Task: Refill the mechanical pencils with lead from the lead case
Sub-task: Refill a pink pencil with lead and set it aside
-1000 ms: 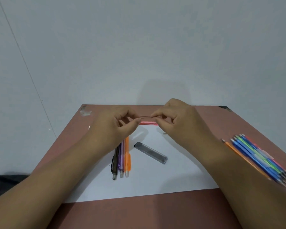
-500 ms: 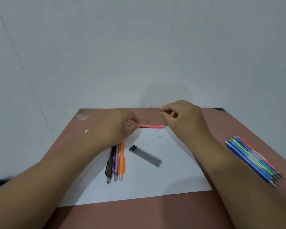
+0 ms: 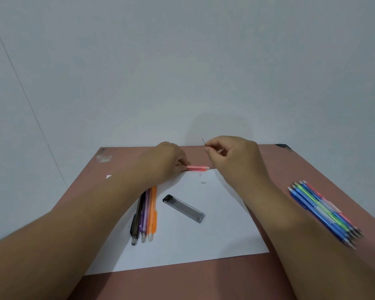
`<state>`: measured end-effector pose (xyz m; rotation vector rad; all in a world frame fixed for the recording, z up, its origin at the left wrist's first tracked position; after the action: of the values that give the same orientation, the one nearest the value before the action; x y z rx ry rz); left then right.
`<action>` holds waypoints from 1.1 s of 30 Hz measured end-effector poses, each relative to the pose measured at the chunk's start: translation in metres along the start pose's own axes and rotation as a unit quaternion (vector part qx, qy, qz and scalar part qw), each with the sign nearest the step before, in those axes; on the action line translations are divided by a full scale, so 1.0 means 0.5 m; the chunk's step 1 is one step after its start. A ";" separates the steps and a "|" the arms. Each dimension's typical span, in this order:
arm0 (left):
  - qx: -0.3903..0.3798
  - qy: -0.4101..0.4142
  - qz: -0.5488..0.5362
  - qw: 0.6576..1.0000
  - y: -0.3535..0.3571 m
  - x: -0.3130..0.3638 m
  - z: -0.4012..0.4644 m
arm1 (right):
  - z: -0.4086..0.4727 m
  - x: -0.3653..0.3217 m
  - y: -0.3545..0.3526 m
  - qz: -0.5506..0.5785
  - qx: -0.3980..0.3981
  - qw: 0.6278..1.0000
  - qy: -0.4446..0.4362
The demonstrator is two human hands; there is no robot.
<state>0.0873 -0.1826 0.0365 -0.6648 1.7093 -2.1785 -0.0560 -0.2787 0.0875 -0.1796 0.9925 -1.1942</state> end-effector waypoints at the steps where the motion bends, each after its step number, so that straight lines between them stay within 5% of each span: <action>1: -0.010 -0.013 0.010 1.000 0.001 -0.003 0.000 | -0.001 0.000 -0.002 0.006 0.002 1.000 0.004; 11: 0.133 -0.028 -0.041 0.990 -0.094 -0.027 -0.084 | -0.019 -0.023 -0.030 0.142 0.038 0.989 0.024; 20: 0.244 0.007 -0.159 0.957 -0.122 -0.017 -0.151 | -0.029 -0.037 -0.022 0.352 0.039 0.932 0.083; 33: 0.300 0.096 -0.161 0.935 -0.145 0.023 -0.178 | -0.059 -0.137 -0.014 0.353 0.005 0.933 -0.067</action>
<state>0.0349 -0.0959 0.0918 -0.6005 0.9421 -2.8776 -0.0838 -0.2132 0.1120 0.1044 0.8245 -0.5171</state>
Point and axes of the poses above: each hand's wrist, its own z-axis towards the middle knuckle, its own y-axis out of the palm, x = y × z, the point moved 10 cm from there along z, towards the middle knuckle, and after that the axes turned 5 degrees about -x, right-handed, at the moved point
